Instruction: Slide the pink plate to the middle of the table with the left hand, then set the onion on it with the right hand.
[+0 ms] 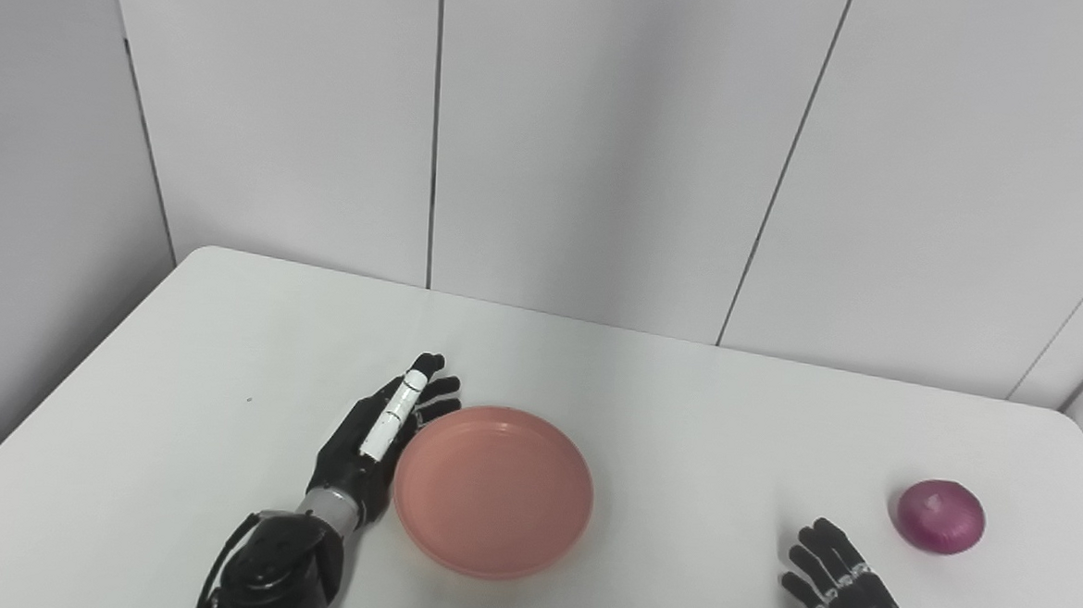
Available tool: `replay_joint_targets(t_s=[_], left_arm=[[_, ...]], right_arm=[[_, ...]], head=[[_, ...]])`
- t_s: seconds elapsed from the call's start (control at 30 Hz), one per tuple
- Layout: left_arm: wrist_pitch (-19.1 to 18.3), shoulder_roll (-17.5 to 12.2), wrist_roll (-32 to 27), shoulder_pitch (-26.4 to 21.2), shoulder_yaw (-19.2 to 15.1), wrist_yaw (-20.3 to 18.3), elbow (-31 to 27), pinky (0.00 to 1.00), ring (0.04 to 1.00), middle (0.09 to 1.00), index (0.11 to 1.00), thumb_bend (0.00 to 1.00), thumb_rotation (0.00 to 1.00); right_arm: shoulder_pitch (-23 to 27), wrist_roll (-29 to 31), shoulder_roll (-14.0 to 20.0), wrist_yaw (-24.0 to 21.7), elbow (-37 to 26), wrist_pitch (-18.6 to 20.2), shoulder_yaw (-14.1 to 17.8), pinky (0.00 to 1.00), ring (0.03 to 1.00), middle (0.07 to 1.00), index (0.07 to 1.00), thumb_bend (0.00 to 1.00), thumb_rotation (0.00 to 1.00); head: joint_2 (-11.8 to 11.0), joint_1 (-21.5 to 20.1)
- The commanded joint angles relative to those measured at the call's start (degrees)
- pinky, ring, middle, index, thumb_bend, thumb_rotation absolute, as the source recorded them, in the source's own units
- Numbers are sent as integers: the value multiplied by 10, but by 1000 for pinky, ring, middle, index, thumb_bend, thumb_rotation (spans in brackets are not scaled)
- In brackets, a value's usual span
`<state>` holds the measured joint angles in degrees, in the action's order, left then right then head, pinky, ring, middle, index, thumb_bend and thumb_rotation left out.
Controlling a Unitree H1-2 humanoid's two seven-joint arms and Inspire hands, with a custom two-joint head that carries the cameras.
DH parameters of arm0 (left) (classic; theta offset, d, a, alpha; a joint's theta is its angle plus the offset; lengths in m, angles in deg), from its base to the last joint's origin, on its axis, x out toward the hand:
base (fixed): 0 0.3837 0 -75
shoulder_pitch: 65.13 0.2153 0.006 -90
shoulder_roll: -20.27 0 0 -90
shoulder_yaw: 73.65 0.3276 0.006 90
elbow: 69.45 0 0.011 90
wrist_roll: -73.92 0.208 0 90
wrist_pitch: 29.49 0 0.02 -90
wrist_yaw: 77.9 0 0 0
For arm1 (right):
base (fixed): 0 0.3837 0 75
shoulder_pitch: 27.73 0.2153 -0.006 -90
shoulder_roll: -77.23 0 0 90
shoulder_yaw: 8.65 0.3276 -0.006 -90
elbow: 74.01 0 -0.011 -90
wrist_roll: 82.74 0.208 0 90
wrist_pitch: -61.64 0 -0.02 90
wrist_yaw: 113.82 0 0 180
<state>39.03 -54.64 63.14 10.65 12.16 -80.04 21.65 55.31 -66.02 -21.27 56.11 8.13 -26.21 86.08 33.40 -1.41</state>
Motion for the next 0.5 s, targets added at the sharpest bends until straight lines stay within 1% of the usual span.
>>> replay_joint_targets(t_s=[0.0, 0.17, 0.27, 0.4, 0.47], left_arm=[[-2, 14, 10, 1, 13, 6, -6, 828, 832, 854, 864, 744, 789], [2, 37, 17, 6, 21, 17, -4, 874, 857, 868, 876, 716, 791], [1, 47, 16, 9, 25, 21, -4, 859, 855, 865, 869, 720, 770], [1, 52, 14, 11, 36, 14, -4, 872, 876, 883, 888, 702, 791], [4, 52, 15, 13, 42, 11, -2, 902, 879, 891, 896, 699, 793]], right_arm=[[-16, 1, -12, 2, 21, 30, -12, 840, 886, 868, 859, 935, 640], [-15, 3, -13, 5, 20, 34, -15, 843, 889, 870, 862, 936, 639], [-13, 7, -14, 3, 20, 35, -15, 849, 891, 872, 861, 933, 630], [-11, 8, -18, 5, 20, 36, -17, 844, 886, 871, 862, 932, 624], [-11, 4, -20, 8, 18, 37, -19, 838, 881, 867, 857, 936, 623]], head=[[1, 1], [3, -2], [4, -3], [6, -9], [7, -15]])
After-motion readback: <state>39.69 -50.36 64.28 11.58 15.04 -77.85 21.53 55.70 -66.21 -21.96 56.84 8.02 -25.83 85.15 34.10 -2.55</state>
